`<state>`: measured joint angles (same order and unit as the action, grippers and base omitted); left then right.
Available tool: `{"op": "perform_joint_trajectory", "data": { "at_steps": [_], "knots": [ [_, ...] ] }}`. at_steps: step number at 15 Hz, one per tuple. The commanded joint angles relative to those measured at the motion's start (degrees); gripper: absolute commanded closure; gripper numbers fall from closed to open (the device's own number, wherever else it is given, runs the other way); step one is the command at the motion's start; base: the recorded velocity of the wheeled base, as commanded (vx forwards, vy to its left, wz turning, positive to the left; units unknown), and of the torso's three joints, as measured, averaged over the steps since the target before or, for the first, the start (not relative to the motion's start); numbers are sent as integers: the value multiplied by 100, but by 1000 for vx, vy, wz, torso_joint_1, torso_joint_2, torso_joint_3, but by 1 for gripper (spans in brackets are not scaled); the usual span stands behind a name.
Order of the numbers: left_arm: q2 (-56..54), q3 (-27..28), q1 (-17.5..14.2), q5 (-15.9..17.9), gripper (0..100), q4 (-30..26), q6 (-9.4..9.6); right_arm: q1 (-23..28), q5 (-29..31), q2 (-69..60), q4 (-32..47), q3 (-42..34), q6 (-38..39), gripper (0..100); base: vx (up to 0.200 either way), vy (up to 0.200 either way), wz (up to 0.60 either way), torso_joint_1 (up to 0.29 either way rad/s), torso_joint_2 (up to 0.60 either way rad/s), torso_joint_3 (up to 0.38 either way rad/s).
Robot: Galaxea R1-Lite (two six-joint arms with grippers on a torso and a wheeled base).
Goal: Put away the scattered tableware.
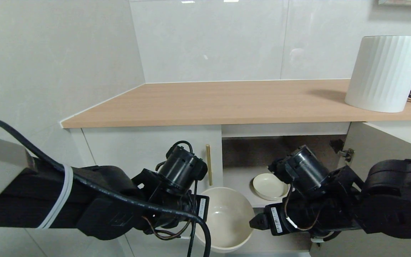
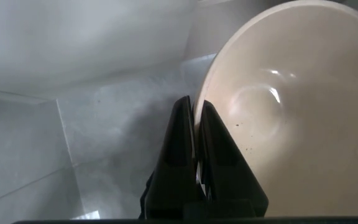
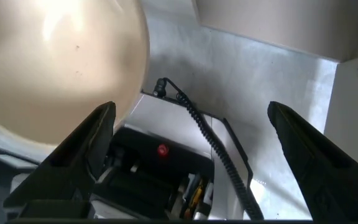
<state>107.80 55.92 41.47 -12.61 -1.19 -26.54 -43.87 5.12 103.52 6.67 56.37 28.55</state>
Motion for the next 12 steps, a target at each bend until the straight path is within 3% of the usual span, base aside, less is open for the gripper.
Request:
{"op": "perform_joint_trajectory", "data": {
  "at_steps": [1, 5, 6, 12],
  "knots": [
    [-119, -28, 45, 4, 100, -4, 0, -25, 7, 239, -34, 6, 19, 0, 0, 0, 0, 0, 0, 0],
    [-145, -37, 98, 4, 100, 5, -9, -25, 7, 239, -245, -3, 45, 0, 0, 0, 0, 0, 0, 0],
    [-154, -37, 98, 4, 100, -4, -9, -25, 7, 239, -271, -3, 45, 100, 0, 0, 0, 0, 0, 0],
    [-295, -99, 239, 4, 100, 5, 8, -25, -29, 300, -570, 14, 291, 100, 0, 0, 0, 0, 0, 0]
  ]
}}
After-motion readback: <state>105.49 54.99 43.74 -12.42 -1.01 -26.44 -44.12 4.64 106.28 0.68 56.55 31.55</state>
